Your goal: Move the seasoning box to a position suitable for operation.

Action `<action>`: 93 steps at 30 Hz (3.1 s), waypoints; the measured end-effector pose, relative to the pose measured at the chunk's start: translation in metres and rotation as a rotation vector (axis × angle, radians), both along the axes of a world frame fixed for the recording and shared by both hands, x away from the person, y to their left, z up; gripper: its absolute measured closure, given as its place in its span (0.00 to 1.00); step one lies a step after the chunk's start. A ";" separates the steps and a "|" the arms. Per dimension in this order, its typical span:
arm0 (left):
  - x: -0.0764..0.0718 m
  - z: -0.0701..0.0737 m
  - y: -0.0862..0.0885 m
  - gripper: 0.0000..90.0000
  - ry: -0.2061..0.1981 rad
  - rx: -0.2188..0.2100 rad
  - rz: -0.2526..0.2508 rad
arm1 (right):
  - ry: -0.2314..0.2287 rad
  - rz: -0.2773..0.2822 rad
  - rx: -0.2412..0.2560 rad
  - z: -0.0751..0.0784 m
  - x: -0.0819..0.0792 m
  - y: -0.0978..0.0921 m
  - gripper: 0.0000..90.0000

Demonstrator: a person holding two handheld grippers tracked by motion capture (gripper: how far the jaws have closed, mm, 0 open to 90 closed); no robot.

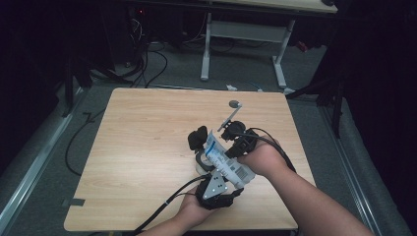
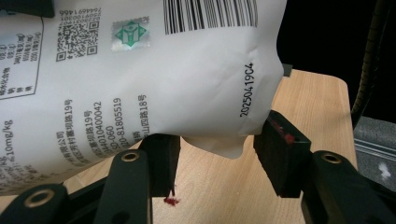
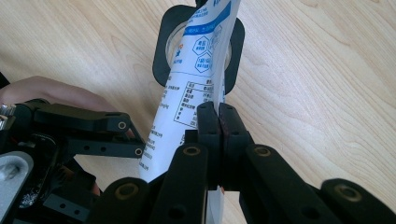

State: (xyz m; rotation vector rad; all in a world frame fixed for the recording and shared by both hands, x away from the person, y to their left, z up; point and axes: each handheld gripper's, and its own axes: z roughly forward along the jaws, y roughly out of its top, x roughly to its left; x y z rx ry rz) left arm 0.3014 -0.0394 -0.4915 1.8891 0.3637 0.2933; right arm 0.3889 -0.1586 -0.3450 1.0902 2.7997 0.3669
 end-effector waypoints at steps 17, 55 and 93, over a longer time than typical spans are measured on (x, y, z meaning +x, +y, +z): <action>0.002 -0.001 0.000 0.58 -0.007 0.005 0.001 | 0.019 -0.011 0.011 0.000 0.003 0.002 0.99; 0.002 0.002 0.003 0.58 -0.004 -0.018 -0.002 | 0.033 -0.070 0.006 0.005 0.000 0.010 0.99; 0.001 0.007 0.003 0.59 -0.003 -0.035 -0.015 | 0.013 -0.026 0.011 0.011 0.001 0.005 0.99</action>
